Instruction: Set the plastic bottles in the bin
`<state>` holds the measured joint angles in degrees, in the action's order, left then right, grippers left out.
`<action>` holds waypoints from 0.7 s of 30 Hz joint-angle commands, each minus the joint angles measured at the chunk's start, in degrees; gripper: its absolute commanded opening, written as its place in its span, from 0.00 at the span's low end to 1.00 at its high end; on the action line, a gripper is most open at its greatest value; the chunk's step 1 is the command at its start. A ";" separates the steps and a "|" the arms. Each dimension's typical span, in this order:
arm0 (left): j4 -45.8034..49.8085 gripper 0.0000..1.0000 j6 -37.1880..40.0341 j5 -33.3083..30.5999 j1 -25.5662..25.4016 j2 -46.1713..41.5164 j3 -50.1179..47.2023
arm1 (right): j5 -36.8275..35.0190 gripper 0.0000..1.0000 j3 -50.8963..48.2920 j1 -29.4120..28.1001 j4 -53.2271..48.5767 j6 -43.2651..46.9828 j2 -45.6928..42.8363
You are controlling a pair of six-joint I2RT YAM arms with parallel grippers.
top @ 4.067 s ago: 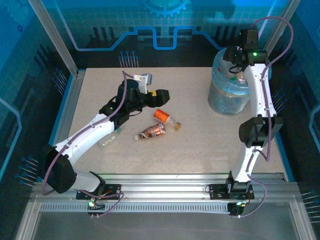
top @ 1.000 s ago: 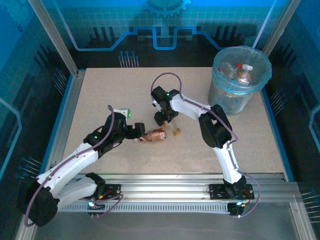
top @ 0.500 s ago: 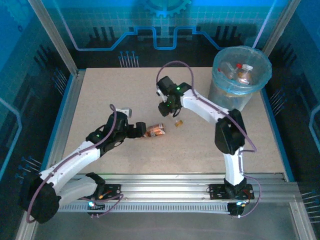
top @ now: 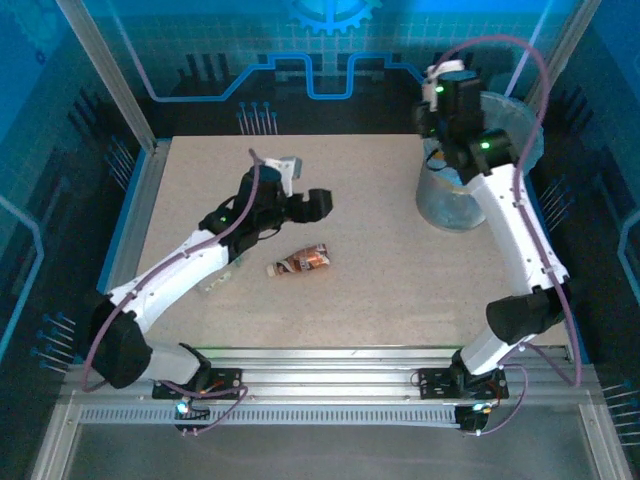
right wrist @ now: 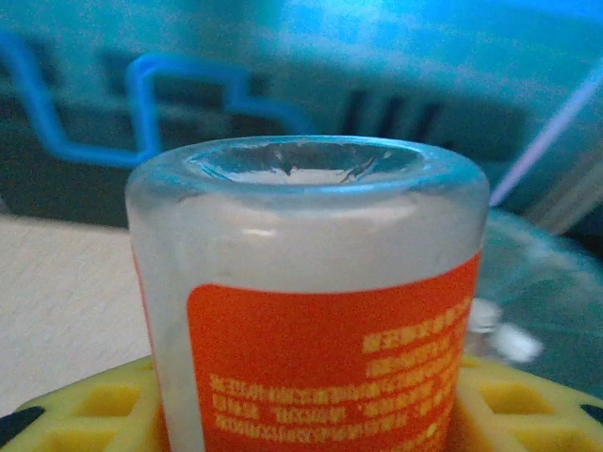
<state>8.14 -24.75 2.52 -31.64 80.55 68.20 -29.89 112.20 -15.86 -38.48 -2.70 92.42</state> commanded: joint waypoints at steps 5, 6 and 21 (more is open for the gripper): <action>-1.84 0.89 2.25 6.31 -4.92 8.25 14.95 | -10.61 0.60 -4.13 5.11 10.83 0.30 1.72; -1.82 0.89 2.24 6.35 -5.30 8.89 15.64 | -11.28 0.62 -4.09 5.20 10.88 0.22 2.48; -0.49 0.89 2.13 5.28 -6.44 8.55 14.51 | -10.85 0.78 -2.63 6.10 5.81 -2.58 7.05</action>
<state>7.40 -23.64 7.40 -37.95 90.06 82.87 -40.12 109.27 -10.79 -33.36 -3.64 100.40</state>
